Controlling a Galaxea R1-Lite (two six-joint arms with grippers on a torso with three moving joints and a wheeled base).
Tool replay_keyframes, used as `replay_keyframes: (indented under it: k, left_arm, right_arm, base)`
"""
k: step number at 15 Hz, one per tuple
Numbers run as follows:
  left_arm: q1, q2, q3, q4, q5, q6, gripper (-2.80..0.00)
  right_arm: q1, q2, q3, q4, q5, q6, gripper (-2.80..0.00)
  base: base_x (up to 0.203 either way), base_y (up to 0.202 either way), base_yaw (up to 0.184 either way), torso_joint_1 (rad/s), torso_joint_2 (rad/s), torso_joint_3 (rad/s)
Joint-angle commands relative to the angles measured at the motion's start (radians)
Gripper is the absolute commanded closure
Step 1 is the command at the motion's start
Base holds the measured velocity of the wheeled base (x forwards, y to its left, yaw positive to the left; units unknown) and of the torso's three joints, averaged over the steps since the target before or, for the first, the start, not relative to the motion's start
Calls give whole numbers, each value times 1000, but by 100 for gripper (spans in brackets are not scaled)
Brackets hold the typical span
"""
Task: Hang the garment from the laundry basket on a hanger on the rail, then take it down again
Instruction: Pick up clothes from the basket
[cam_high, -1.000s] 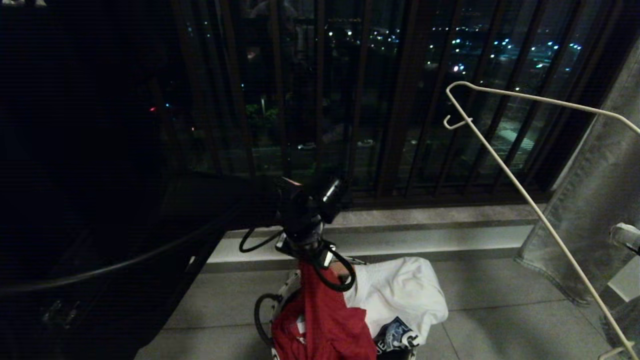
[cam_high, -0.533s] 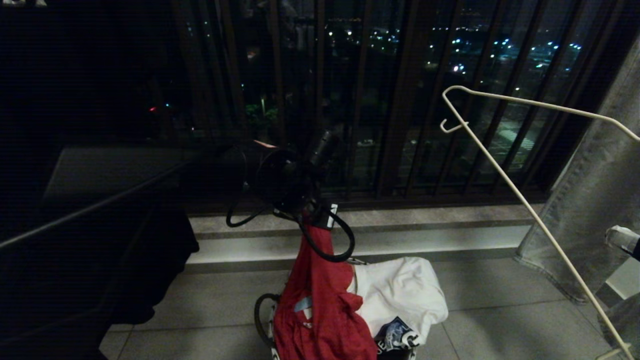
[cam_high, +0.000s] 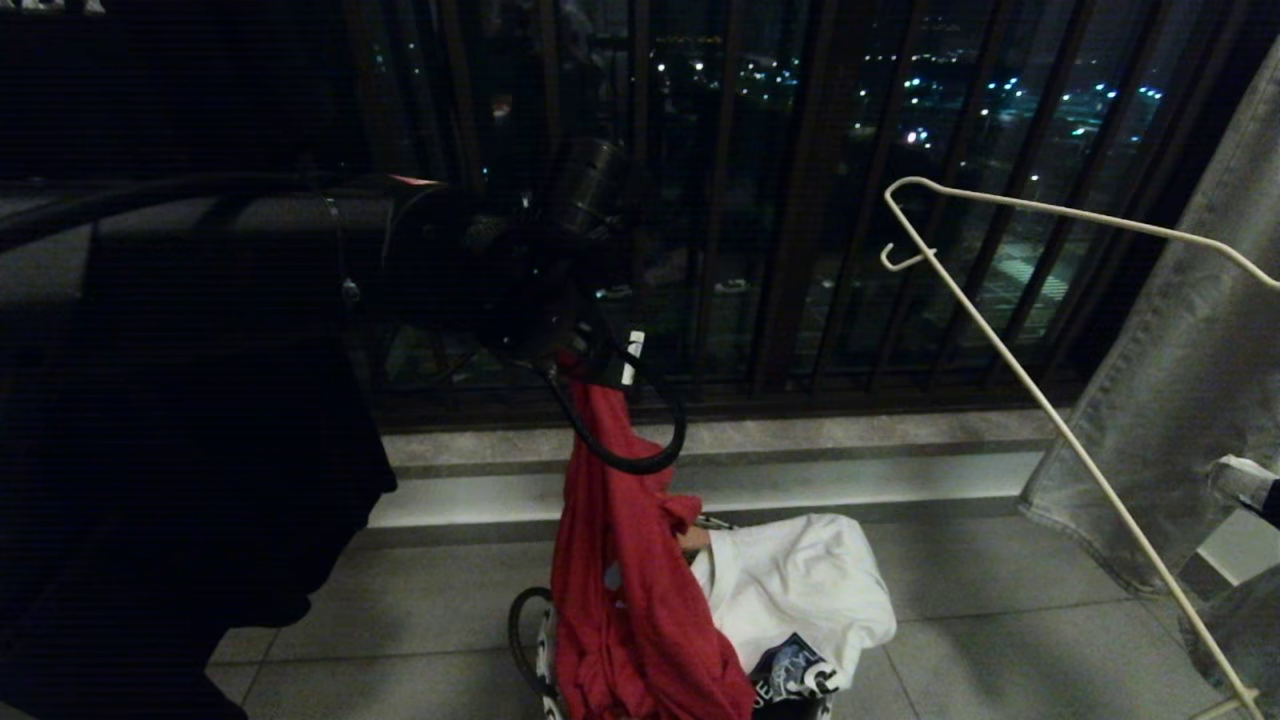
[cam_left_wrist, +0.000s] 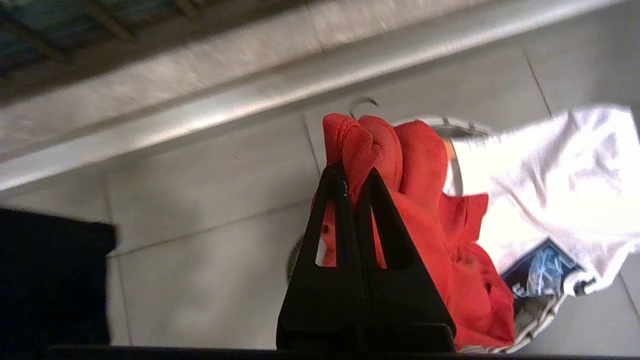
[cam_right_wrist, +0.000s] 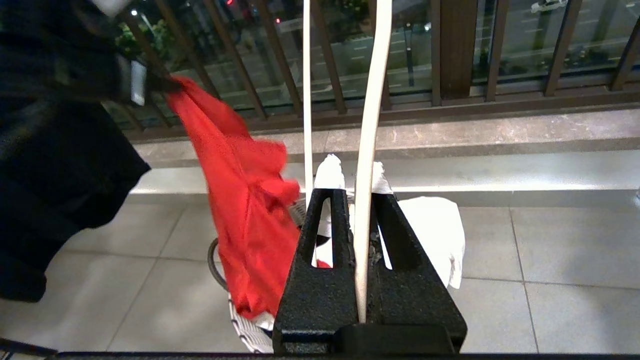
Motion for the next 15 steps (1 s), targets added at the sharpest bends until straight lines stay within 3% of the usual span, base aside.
replay_keyframes:
  k: [1, 8, 15]
  left_arm:
    - [-1, -69, 15, 29, 28, -3, 0]
    - [-49, -171, 15, 233, 150, -5, 0]
    - [-132, -75, 26, 239, 160, -33, 0]
  right_arm:
    - [1, 10, 3, -2, -2, 3, 0]
    - [1, 14, 6, -2, -2, 3, 0]
    - [1, 13, 4, -2, -2, 3, 0]
  base:
    - [0, 0, 0, 0, 0, 0]
    - [0, 0, 0, 0, 0, 0]
    - [0, 0, 0, 0, 0, 0]
